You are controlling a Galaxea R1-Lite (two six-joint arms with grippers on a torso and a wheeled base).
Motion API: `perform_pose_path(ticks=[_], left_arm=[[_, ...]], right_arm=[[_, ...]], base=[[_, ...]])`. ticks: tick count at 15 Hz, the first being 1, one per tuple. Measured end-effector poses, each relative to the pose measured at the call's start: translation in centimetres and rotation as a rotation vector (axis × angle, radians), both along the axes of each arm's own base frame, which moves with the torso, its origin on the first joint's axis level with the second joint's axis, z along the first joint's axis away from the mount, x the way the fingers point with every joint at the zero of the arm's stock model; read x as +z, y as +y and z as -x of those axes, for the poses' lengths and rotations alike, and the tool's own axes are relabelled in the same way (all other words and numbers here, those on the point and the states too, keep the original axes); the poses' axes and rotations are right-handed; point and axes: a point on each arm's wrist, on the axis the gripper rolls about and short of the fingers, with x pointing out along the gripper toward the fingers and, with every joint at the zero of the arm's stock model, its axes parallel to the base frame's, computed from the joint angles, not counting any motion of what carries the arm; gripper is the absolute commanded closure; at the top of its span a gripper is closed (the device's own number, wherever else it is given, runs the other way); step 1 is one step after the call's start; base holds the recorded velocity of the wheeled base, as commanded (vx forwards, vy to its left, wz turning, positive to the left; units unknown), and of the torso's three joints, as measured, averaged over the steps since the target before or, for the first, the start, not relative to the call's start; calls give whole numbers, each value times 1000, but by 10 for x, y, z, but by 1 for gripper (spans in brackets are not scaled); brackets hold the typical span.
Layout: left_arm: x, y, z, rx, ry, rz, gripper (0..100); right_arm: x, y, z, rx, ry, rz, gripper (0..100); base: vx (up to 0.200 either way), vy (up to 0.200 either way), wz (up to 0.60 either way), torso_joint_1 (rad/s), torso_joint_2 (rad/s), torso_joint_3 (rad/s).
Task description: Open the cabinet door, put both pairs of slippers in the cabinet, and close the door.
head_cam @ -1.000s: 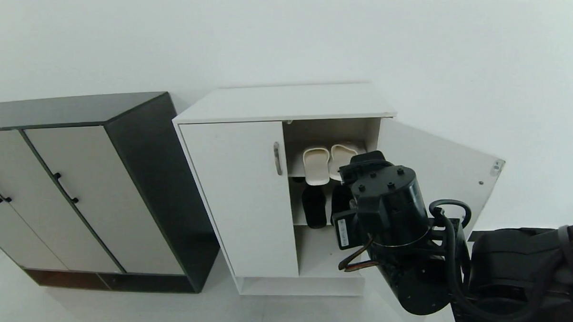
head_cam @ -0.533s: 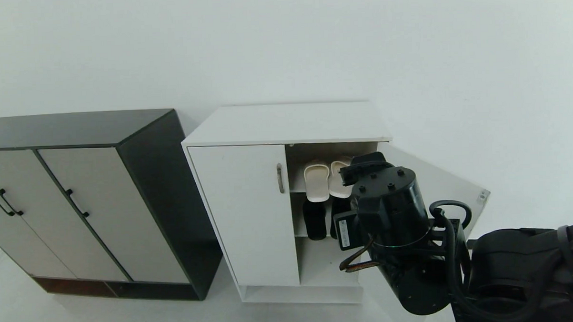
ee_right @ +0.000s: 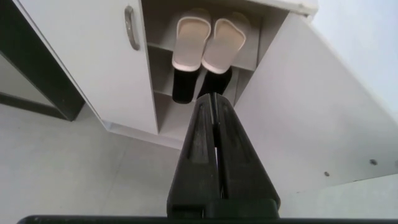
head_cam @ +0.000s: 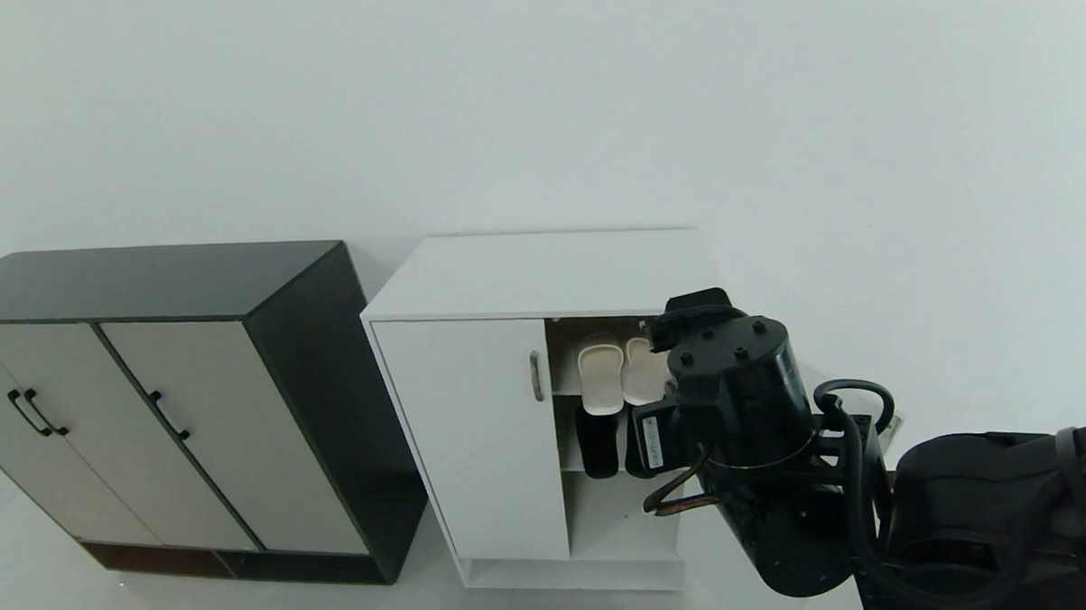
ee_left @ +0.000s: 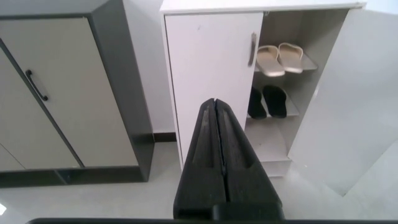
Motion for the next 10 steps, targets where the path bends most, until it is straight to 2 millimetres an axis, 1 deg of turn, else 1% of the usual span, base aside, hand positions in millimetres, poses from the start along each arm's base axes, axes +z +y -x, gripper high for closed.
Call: perform_pose_path(ticks=[2, 3, 10], left_arm=[[0, 0, 0, 0, 0, 0, 100], [0, 0, 0, 0, 0, 0, 100], [0, 0, 0, 0, 0, 0, 100]], right_arm=[[0, 0, 0, -2, -1, -1, 100], [0, -1, -1, -4, 0, 0, 100], [-5, -4, -1, -1, 5, 39, 100]], base=[[0, 0, 0, 234, -515, -281], [0, 0, 0, 144, -359, -173], [0, 0, 0, 10, -22, -13]])
